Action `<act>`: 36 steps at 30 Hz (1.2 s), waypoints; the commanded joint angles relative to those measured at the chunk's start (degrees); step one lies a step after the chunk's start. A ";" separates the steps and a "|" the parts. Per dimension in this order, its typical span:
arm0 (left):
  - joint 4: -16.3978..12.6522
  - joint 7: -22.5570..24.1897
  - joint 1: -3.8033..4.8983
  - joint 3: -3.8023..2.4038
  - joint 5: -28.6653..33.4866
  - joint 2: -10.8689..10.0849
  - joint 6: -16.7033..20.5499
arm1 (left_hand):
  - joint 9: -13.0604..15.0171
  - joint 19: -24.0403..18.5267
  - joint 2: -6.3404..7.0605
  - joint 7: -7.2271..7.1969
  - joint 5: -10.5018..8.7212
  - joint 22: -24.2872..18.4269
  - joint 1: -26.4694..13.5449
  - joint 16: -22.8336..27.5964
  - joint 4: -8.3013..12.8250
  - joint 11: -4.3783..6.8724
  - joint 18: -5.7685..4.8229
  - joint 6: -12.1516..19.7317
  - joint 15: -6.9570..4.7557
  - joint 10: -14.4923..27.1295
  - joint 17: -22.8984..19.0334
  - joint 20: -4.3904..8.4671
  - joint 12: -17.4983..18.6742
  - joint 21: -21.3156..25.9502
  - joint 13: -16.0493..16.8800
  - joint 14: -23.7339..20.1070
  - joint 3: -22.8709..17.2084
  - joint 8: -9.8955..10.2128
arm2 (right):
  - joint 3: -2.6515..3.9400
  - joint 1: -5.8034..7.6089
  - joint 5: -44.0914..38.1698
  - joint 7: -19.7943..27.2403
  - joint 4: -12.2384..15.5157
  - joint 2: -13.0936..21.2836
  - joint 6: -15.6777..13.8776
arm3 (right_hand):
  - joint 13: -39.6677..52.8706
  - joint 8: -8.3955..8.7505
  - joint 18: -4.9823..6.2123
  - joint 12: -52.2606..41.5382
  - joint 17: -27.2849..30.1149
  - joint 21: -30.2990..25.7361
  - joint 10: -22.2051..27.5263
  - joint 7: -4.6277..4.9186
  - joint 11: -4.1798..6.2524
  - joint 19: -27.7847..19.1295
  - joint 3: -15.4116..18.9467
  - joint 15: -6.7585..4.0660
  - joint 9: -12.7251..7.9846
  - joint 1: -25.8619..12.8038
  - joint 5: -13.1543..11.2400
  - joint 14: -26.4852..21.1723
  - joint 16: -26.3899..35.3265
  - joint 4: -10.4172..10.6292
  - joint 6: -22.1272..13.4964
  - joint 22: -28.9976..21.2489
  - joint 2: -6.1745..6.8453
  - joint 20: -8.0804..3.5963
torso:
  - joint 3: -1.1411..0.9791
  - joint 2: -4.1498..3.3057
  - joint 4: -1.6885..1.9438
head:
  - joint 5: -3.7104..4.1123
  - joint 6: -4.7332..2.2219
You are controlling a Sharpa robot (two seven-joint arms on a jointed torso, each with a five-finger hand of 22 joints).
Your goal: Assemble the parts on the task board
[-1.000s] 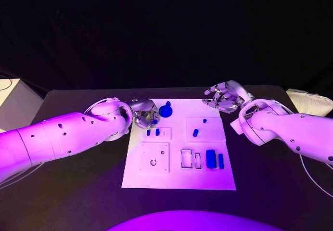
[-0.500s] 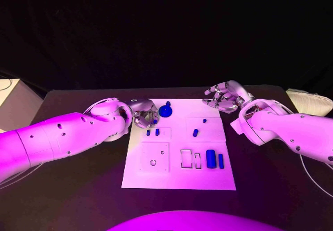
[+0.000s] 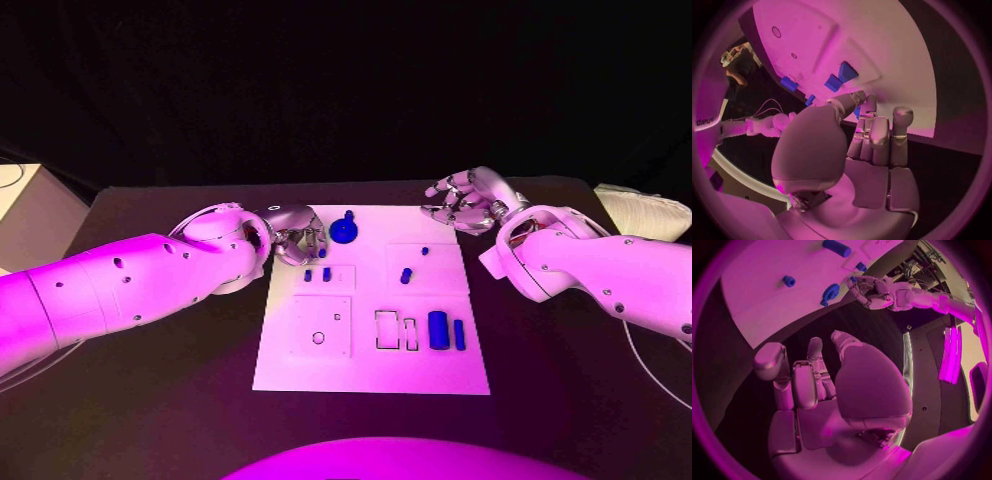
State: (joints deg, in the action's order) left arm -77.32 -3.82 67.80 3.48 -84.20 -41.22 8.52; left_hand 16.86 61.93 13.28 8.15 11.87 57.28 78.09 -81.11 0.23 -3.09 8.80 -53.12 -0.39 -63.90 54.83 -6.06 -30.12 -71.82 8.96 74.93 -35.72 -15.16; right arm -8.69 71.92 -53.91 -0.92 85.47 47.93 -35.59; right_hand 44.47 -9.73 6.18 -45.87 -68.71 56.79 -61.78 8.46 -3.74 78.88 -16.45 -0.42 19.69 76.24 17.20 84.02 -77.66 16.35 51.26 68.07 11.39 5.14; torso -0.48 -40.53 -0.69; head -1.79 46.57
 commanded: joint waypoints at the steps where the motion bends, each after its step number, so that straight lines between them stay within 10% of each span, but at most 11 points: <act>1: -0.33 -0.24 0.00 -0.07 0.38 -0.24 0.49 | -0.10 -0.11 0.49 -0.14 -0.08 0.04 -0.04 -0.23 0.03 0.00 -0.82 0.45 0.12 -0.55 0.02 0.11 -0.29 0.22 0.09 0.07 0.07 0.31 | 0.00 -0.05 -0.23 0.50 0.00 0.04 0.32 | -0.05 -0.21 0.35 0.26 0.05 -0.38 0.43 0.24 0.07 -0.33 -0.26 -0.38 0.05 -0.15 0.38 0.50 0.36 0.07 0.13 -0.05 0.32 -0.12 | 0.00 0.02 0.00 | 0.01 -0.03; 11: -0.35 -0.14 0.00 -0.31 1.21 -1.19 1.23 | -0.26 -0.79 0.33 -0.05 0.00 -0.77 0.65 0.07 0.32 -0.15 -0.62 0.65 0.15 0.05 -0.99 0.14 -0.09 0.70 0.24 -0.50 -0.40 0.81 | -0.02 -0.08 -0.26 0.42 -0.17 0.08 0.73 | -0.54 -0.41 0.41 0.59 0.16 -0.94 0.76 0.22 0.10 -0.47 -0.74 -0.36 0.14 0.43 0.37 0.35 0.58 -0.27 0.29 -0.35 0.55 -0.09 | -0.02 0.05 0.00 | 0.03 -0.10; 15: -0.30 0.80 0.01 -0.82 3.89 -1.90 2.82 | -0.53 -5.85 0.19 0.72 0.04 -6.09 0.85 3.18 0.25 -1.37 0.51 0.91 1.13 3.01 -9.10 -0.37 1.29 4.21 0.09 -5.42 -0.91 1.68 | -0.02 -0.09 -0.68 0.93 -0.33 0.19 2.30 | -3.56 -1.03 0.63 4.12 0.63 -2.68 2.14 0.21 0.18 -0.93 -3.48 -0.43 0.38 3.73 -2.40 -0.06 1.22 -1.74 1.09 -1.26 1.31 -0.17 | -0.06 0.06 -0.03 | 0.10 -0.31; 18: -0.57 2.35 0.04 -1.31 7.07 -2.71 4.85 | -0.73 -12.11 0.03 1.45 0.10 -11.66 1.48 10.56 0.60 -2.53 1.70 0.85 2.08 5.56 -23.56 -1.22 2.43 8.96 -0.20 -15.25 -1.80 2.41 | -0.04 -0.09 -2.53 1.54 -0.28 0.49 5.00 | -10.15 -1.30 0.61 11.38 0.29 -2.95 1.99 0.20 0.11 -0.70 -8.17 -0.36 0.42 5.80 -3.87 -0.05 1.32 -2.76 1.89 -1.09 2.67 -0.24 | -0.11 0.07 -0.02 | 0.39 -0.55; 28: -3.43 11.60 0.17 -2.24 40.00 -6.64 8.27 | -0.78 -14.65 -1.04 2.44 -0.44 -13.47 0.97 17.66 0.27 -3.86 1.77 0.37 3.21 8.75 -27.59 -2.30 3.42 12.37 -1.34 -18.28 -1.10 3.04 | -0.22 -0.17 -18.13 0.10 0.76 2.34 13.78 | -25.11 -1.67 0.39 27.37 -0.87 -2.25 -0.47 -0.15 -0.43 -0.19 -14.30 -0.04 0.86 5.66 -4.80 0.60 1.06 -6.63 4.46 0.34 4.68 0.00 | -0.06 -0.07 -0.12 | 2.35 -1.21; 36: -6.64 20.68 0.12 -2.35 63.47 -9.52 1.78 | -0.63 -16.04 -1.57 2.60 -0.25 -16.74 0.50 22.38 -0.22 -4.40 1.71 0.85 3.98 10.18 -30.11 -3.16 4.00 17.52 -2.67 -21.32 2.16 3.44 | -0.29 -1.04 -31.22 -5.31 2.90 3.38 15.45 | -29.31 -1.58 0.36 31.43 -0.61 -2.26 -0.42 0.02 -0.94 -0.01 -14.11 0.36 0.98 3.78 -5.63 0.72 1.45 -6.97 5.09 0.65 5.01 0.30 | 0.00 -0.01 -0.10 | 3.23 -1.70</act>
State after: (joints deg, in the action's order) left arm -83.45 10.14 67.87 1.20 -36.57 -50.60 13.68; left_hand 16.18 46.16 12.18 10.64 11.55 40.67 78.67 -58.90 0.01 -7.38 9.87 -52.52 3.57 -54.05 24.81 -9.33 -26.40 -54.49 6.34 53.75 -33.72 -11.98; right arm -8.99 71.00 -75.77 -2.87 87.96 51.34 -23.48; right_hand 15.29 -11.07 6.18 -14.56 -69.40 54.41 -62.12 8.37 -4.26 78.69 -30.54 -0.43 20.60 80.59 11.84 84.02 -76.45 9.70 55.94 68.66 16.21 5.36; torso -0.51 -40.56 -0.81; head 1.24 44.99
